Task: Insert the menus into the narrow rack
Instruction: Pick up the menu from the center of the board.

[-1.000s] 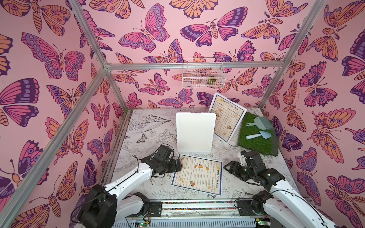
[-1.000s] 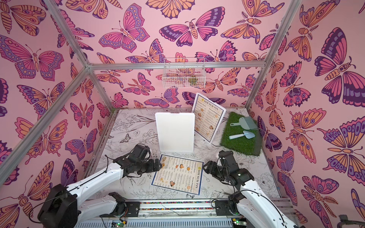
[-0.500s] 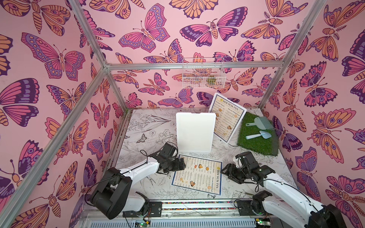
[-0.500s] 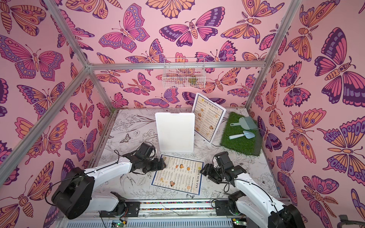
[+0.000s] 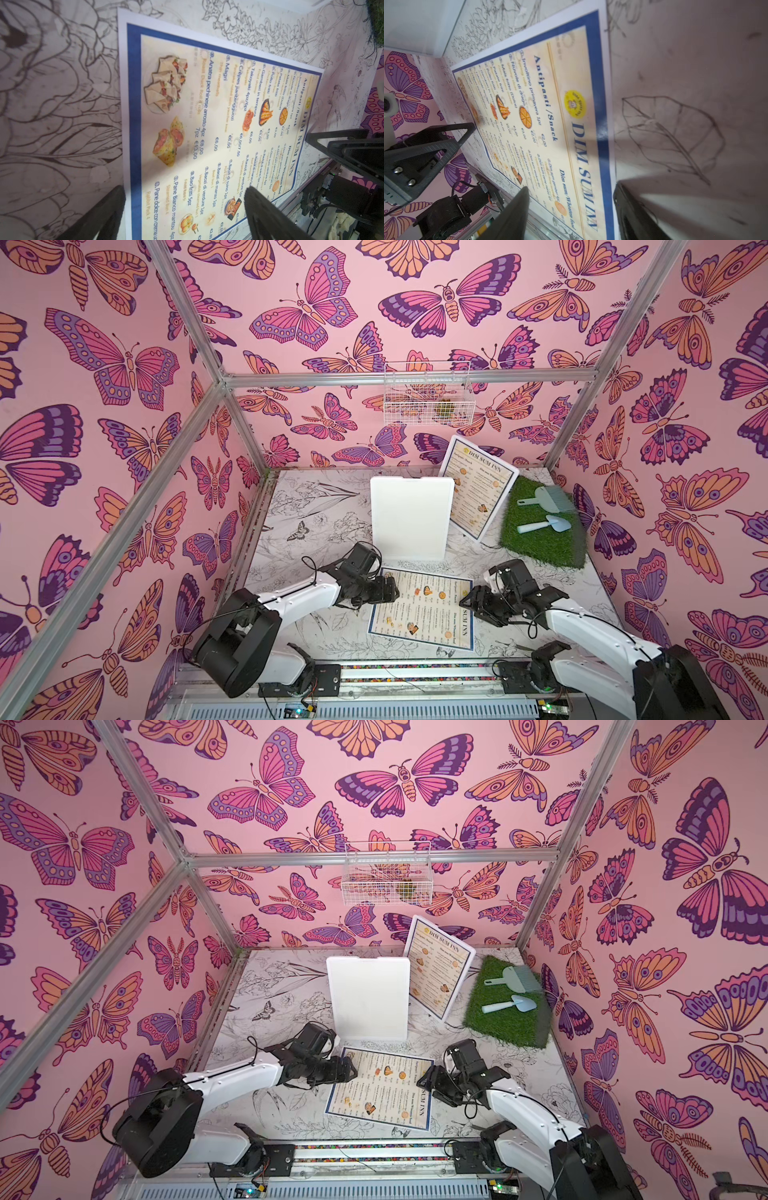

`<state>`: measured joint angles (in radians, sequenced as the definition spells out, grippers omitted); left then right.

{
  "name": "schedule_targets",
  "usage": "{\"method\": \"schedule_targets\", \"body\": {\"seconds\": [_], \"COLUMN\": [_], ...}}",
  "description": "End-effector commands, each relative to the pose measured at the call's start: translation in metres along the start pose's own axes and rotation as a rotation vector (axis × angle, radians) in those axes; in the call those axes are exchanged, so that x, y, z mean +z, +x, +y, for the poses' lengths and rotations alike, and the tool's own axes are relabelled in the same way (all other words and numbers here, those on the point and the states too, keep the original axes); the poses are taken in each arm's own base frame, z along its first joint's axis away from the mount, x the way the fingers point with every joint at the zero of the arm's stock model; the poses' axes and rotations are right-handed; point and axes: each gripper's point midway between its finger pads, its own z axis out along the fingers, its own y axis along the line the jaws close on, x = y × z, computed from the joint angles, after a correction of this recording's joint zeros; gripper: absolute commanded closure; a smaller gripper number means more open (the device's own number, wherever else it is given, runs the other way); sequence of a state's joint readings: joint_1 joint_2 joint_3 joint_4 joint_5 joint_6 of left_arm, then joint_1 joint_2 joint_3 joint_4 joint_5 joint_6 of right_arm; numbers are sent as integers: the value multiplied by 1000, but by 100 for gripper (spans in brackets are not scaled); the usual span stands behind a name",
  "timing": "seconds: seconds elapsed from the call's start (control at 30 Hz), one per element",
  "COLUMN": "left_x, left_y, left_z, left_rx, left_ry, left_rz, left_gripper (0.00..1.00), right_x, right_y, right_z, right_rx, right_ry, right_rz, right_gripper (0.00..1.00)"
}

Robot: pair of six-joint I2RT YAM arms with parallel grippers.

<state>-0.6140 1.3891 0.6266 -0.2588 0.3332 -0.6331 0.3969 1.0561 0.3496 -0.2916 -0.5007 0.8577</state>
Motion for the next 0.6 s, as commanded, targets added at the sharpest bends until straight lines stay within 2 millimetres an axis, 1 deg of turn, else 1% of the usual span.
{"method": "schedule_targets", "body": {"seconds": [0.0, 0.07, 0.23, 0.33, 0.4, 0.53, 0.57], "left_x": [7, 8, 11, 11, 11, 13, 14], "left_y": [18, 18, 20, 18, 18, 18, 18], "left_z": [10, 8, -11, -17, -18, -17, -16], "left_rx": [-15, -12, 31, 42, 41, 34, 33], "left_ry": [-26, -18, 82, 111, 114, 108, 106], "left_rz": [65, 70, 85, 75, 71, 71, 73], "left_gripper": [8, 8, 8, 8, 8, 8, 8], "right_x": [9, 10, 16, 17, 17, 16, 17], "right_y": [9, 8, 9, 8, 7, 4, 3], "right_z": [-11, -8, -4, -2, 0, 8, 10], "right_rx": [-8, -22, -59, -69, -81, -109, -113], "right_ry": [18, -1, -23, -39, -52, -106, -125], "right_rz": [46, 47, 74, 70, 60, 35, 27], "right_gripper": [31, 29, 26, 23, 18, 1, 1]}}
